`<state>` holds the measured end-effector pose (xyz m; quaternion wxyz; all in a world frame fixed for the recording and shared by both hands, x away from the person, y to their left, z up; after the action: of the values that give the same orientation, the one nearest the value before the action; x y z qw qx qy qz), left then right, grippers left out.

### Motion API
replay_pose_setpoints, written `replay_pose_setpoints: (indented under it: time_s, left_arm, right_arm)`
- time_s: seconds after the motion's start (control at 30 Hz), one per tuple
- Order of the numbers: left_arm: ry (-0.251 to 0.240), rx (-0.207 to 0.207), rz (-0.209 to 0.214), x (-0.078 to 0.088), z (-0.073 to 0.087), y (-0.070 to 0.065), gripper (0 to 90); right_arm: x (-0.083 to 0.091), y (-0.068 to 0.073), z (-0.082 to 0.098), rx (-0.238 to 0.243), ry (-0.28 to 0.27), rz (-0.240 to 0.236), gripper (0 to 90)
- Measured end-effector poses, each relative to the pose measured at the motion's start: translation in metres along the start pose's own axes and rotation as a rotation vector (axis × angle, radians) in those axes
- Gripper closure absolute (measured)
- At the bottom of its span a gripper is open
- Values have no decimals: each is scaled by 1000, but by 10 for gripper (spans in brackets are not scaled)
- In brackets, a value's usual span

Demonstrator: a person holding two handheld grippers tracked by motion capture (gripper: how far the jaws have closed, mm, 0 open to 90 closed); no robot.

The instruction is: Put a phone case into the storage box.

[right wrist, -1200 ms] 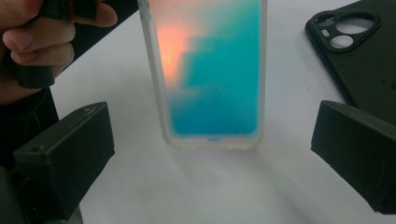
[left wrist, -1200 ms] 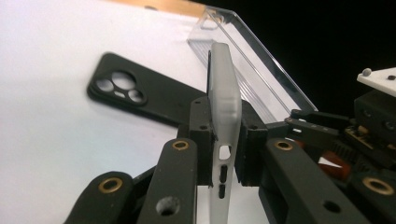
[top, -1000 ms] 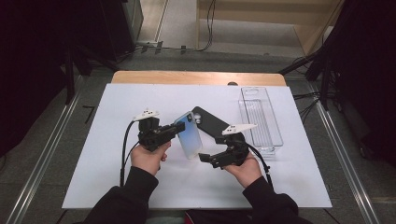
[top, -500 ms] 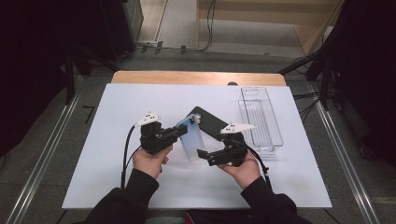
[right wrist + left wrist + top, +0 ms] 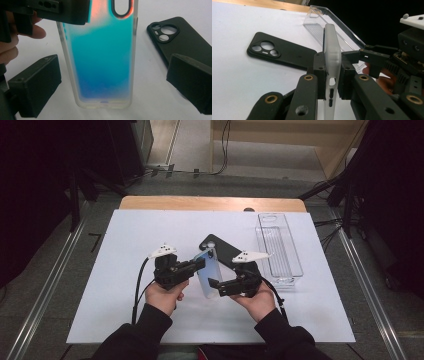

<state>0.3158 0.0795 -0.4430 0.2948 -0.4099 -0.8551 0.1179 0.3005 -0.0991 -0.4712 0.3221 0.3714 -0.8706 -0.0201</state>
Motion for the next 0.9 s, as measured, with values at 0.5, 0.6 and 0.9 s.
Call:
replay_pose_setpoints:
  time_s: [0.5, 0.6, 0.9]
  left_arm:
    - [17, 15, -1, 1, 6, -9, 809]
    - [22, 18, 3, 0, 7, -10, 808]
    - [39, 20, 9, -3, 9, -12, 808]
  right_arm:
    - [-13, 10, -1, -6, 11, -15, 0]
    - [-17, 12, -1, 1, 17, -6, 0]
    - [-19, 14, -3, -11, -11, 2, 47]
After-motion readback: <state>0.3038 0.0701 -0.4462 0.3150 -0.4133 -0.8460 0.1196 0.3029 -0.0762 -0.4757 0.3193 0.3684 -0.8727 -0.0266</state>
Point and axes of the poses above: each handheld gripper's, and its own axes: x roughly backward along the jaws, z roughly out of its underside, y roughly to its left, the point moved 4 cm from there along -x, roughly forward along the jaws, and after that the axes turned 1 degree about -y, right-handed, at the moved point
